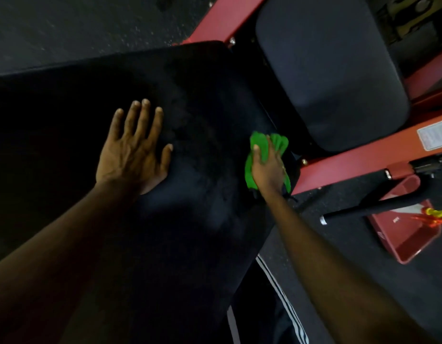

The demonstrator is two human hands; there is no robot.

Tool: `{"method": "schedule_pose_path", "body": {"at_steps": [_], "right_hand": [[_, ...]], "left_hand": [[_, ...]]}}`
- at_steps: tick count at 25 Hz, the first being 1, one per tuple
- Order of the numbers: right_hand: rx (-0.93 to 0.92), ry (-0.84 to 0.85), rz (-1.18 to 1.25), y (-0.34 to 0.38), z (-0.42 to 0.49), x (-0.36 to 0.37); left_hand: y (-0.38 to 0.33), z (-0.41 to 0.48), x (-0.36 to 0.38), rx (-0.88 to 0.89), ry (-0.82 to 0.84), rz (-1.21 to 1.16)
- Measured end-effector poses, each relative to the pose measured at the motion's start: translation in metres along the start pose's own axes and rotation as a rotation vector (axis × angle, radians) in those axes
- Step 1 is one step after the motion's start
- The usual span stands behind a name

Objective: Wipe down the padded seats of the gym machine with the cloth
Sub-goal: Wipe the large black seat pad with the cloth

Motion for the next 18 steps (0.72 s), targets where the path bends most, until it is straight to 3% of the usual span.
{"method": "schedule_pose_path", "body": {"at_steps": [4,6,10,13,15,18], "right_hand": [[0.112,0.007,0.013,-0.014,-0.055,-0.001],[-0.004,-0.017,-0.033,0.019,-0.078,0.006],[-0.461,0.029,-0.005,0.136,-0.056,0.035],[-0.402,0.039,0.017,0.215,-0.003,0.044],[-0.354,0.068,0.020,0.224,0.001,0.048],[-0.614,0.078,-0.013,0.182,-0.050,0.040]], "left_hand": [[-0.001,0.000,-0.003,-0.003,0.003,0.009],[-0.002,0.001,-0.003,-0.003,-0.003,0.016],[-0.001,0.001,-0.004,-0.008,-0.003,0.001],[-0.001,0.003,-0.004,-0.023,0.017,-0.005],[-0.001,0.003,-0.004,-0.024,0.041,-0.004],[-0.001,0.003,-0.005,-0.018,0.064,-0.017]]}}
Point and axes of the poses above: each hand's wrist, its own z-axis towards the middle knuckle, its own x-axis out of the palm, y = z × x, the point moved 2 cm from there along z, towards the middle knuckle, and after that the axes turned 14 degrees about x, right-handed, at the moved point
